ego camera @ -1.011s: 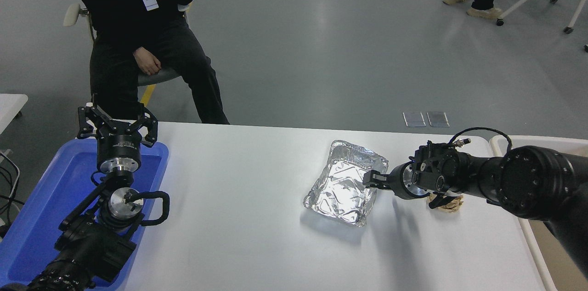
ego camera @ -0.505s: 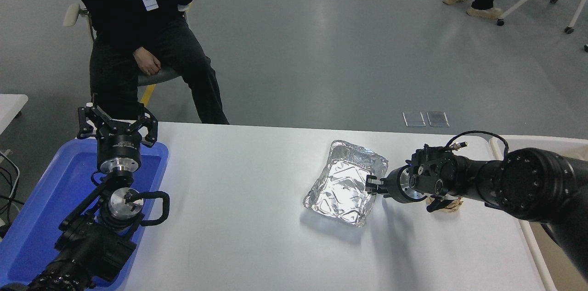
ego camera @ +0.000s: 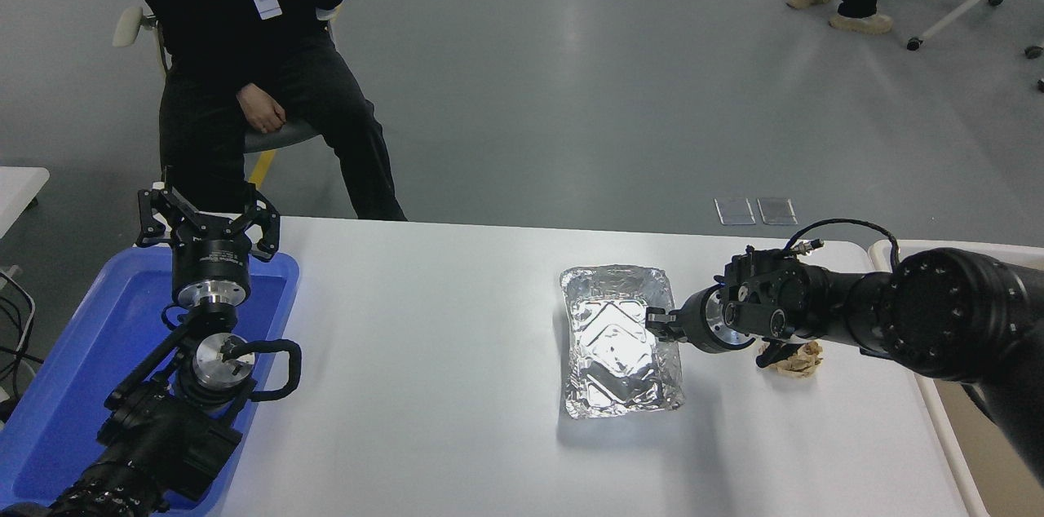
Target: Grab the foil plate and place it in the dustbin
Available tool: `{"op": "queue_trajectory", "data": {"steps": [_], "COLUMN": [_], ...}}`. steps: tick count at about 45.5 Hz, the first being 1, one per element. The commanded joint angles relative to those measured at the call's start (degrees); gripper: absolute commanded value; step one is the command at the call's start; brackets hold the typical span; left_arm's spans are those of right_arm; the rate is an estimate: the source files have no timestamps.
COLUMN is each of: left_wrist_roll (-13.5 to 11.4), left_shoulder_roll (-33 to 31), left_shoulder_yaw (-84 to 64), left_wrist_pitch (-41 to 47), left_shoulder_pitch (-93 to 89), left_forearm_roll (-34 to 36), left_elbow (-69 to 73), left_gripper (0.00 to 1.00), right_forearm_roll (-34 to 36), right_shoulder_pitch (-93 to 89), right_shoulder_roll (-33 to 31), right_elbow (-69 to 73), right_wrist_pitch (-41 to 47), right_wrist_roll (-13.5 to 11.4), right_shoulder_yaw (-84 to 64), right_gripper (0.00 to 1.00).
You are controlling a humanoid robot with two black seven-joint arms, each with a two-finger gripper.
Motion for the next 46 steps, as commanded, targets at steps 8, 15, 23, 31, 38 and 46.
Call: {"op": "queue_trajectory", "data": {"steps": [8,15,23,31,38,46], "left_wrist_roll": [0.00,0.00,0.00,0.00,0.00,0.00], "left_shoulder_roll": [0.00,0.00,0.00,0.00,0.00,0.00], "left_shoulder_yaw": [0.00,0.00,0.00,0.00,0.00,0.00], "left_wrist_pitch": [0.00,0.00,0.00,0.00,0.00,0.00], "left_shoulder_pitch": [0.10,0.10,0.01,0.01,0.01,0.01], "left_forearm_roll": [0.01,0.01,0.01,0.01,0.01,0.01], "left_elbow": [0.00,0.00,0.00,0.00,0.00,0.00], "left_gripper": [0.99,0.99,0.99,0.99,0.99,0.99], "right_forearm_roll": [-1.75,-1.92,-2.19,-2.36,-2.28,-2.54], "right_shoulder_pitch": [25.33,38.68,52.04,58.55,62.16,62.78], "right_shoulder_roll": [-7.82,-12.74,-16.61,-18.36,-19.51,-24.95], "right_elbow": [22.41,31.46,41.05,42.63,42.11,39.56], "right_wrist_pitch": [3.89,8.63,11.71,14.88,15.14,14.35], "right_wrist_roll": [-0.13,-0.31,-0.48,-0.57,-1.80,-3.21], "right_shoulder_yaw": [-0.75,-2.94,-7.16,-8.40,-10.42,-11.82], "right_gripper": [0.00,0.00,0.00,0.00,0.00,0.00]}}
